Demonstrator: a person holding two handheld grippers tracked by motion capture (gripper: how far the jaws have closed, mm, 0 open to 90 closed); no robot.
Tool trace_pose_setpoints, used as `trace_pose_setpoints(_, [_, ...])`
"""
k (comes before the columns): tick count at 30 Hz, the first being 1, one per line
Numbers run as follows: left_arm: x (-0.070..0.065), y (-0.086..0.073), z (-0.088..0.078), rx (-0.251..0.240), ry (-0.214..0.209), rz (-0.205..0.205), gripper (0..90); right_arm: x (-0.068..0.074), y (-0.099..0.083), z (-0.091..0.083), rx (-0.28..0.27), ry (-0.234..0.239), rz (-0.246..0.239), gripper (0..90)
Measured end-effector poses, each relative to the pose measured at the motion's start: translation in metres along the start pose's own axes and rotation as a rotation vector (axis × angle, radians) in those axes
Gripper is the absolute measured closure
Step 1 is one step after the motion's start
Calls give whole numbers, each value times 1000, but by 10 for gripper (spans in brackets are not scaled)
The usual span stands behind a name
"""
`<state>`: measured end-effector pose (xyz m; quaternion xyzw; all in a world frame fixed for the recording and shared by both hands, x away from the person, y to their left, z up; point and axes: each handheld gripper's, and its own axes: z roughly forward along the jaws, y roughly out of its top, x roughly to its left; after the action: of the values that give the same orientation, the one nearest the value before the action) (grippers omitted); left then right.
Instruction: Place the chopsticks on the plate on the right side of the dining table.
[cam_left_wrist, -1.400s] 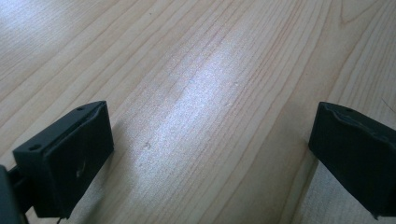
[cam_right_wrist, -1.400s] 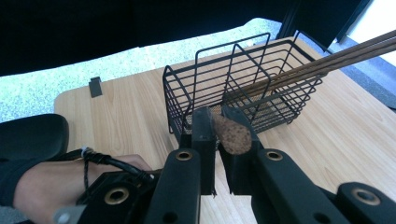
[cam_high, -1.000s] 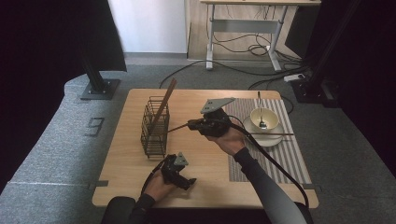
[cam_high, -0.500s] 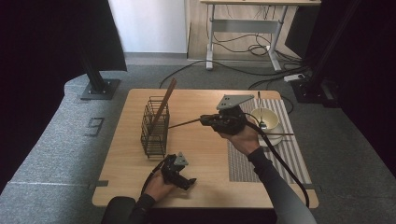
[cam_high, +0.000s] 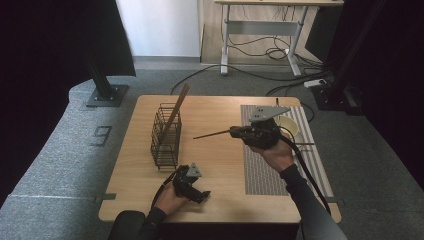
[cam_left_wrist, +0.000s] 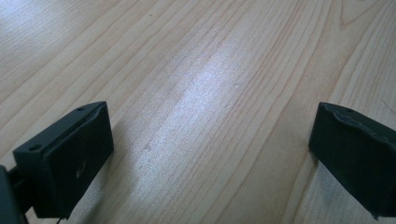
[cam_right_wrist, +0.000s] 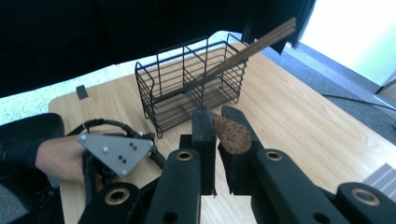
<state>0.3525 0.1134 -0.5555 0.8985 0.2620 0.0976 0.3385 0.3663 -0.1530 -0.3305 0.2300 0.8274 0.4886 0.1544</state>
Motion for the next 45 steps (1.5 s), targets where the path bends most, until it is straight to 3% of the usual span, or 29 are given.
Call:
trace_pose_setpoints(10, [0, 3, -2, -1, 16, 1, 10, -1, -28, -5, 19, -3, 20, 835])
trace_pose_setpoints(27, [3, 12, -29, -126, 29, 7, 12, 7, -71, -5, 42, 25, 62, 835])
trace_pose_setpoints(39, [-2, 19, -34, -173, 33, 48, 165, 25, -82, 1, 62, 72, 52, 834])
trace_pose_setpoints(45, [-2, 18, -35, -193, 30, 51, 323, 31, -84, 4, 70, 99, 50, 834])
